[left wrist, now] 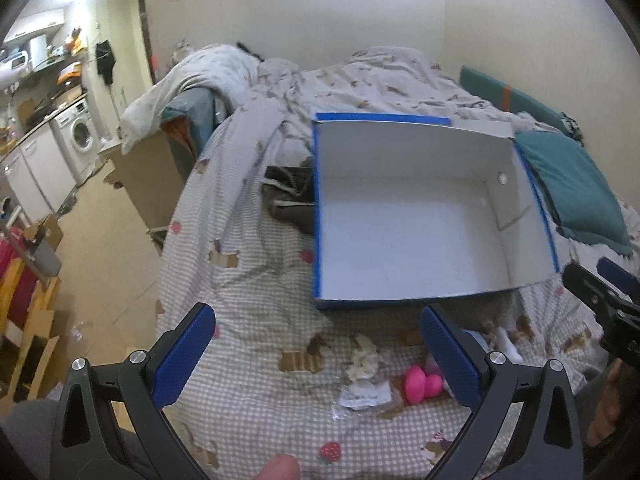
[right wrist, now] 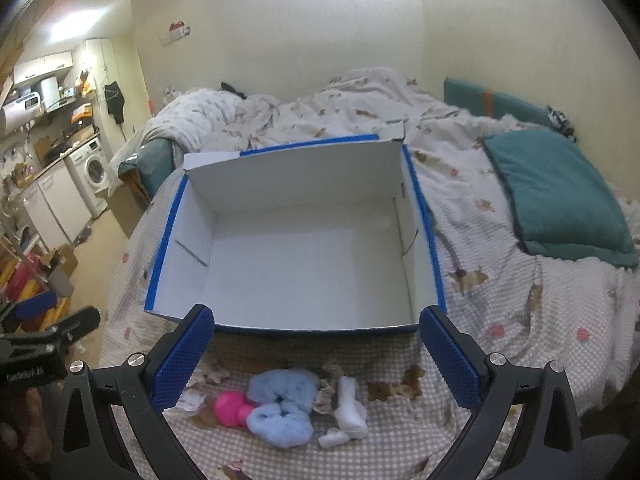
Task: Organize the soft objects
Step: 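Grasp the cream crumpled scrunchie with the left tool while the right tool grasps the white sock, then carry the cream scrunchie and white sock with both tools into the box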
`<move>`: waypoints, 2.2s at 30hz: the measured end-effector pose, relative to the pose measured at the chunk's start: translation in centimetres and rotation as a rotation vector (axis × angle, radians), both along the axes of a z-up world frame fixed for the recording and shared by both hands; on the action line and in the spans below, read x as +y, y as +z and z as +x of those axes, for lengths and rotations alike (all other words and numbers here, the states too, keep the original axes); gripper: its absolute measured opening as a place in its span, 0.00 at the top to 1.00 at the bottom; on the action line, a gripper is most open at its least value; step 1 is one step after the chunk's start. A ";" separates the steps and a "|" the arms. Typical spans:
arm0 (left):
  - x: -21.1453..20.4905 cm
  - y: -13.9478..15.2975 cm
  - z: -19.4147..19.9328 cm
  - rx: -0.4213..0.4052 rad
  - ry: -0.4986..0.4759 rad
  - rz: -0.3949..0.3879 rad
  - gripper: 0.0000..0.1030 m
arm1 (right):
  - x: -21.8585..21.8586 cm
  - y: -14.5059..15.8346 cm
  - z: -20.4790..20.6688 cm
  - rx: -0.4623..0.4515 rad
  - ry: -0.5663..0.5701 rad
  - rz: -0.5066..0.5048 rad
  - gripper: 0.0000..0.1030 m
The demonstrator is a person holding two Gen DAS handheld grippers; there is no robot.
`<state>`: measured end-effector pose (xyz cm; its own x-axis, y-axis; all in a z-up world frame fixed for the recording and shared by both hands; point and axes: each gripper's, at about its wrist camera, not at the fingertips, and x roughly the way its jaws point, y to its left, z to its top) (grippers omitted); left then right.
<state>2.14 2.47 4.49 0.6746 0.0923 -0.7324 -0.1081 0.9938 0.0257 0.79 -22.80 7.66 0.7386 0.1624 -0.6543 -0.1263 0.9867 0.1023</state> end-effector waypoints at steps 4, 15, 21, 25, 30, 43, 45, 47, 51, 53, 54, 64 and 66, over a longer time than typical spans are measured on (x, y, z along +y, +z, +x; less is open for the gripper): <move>2.2 -0.8 2.0 0.075 0.071 -0.015 0.01 | -0.2 -1.0 1.5 0.069 0.018 0.011 0.00; 2.9 -9.5 6.6 0.421 0.074 -0.141 0.11 | -2.6 -6.8 4.5 0.276 -0.048 0.095 0.00; -0.6 -13.8 8.0 0.537 -0.029 -0.211 0.21 | -4.2 -8.8 4.6 0.382 -0.082 0.124 0.00; -2.0 -15.2 8.7 0.558 -0.062 -0.256 0.22 | -6.4 -9.6 4.4 0.415 -0.129 0.159 0.00; -3.5 -17.6 9.0 0.596 -0.084 -0.216 0.47 | -8.3 -10.9 4.4 0.472 -0.196 0.173 0.00; -3.8 -14.2 7.6 0.521 -0.087 -0.220 0.83 | -1.6 -14.1 4.5 0.582 0.042 -0.034 0.26; -3.3 -12.3 7.3 0.492 -0.072 -0.227 0.83 | -0.9 -14.4 4.1 0.588 0.062 -0.059 0.32; -2.8 -11.1 6.7 0.464 -0.049 -0.231 0.83 | -0.8 -14.6 3.9 0.595 0.069 -0.068 0.63; -2.5 -8.5 5.2 0.436 -0.018 -0.241 0.84 | -1.9 -14.5 3.1 0.588 0.044 -0.010 0.75; -1.7 -7.0 4.3 0.424 -0.013 -0.255 0.85 | -2.1 -13.5 2.8 0.563 0.051 0.020 0.76; -2.0 -6.2 4.7 0.418 -0.008 -0.259 0.85 | -2.0 -12.8 3.0 0.554 0.056 0.018 0.76; -0.5 -3.0 -1.9 0.367 0.041 -0.213 0.85 | -2.9 -7.0 -0.3 0.440 0.048 0.052 0.76; -0.6 -2.9 -2.8 0.339 0.035 -0.205 0.85 | -3.1 -5.4 -0.6 0.416 0.042 0.053 0.76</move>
<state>-0.69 1.86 1.63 0.3902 -0.0601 -0.9188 -0.1615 0.9779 -0.1325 0.15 -25.88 2.27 0.4050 0.2281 -0.8854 -0.1040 0.9736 0.2033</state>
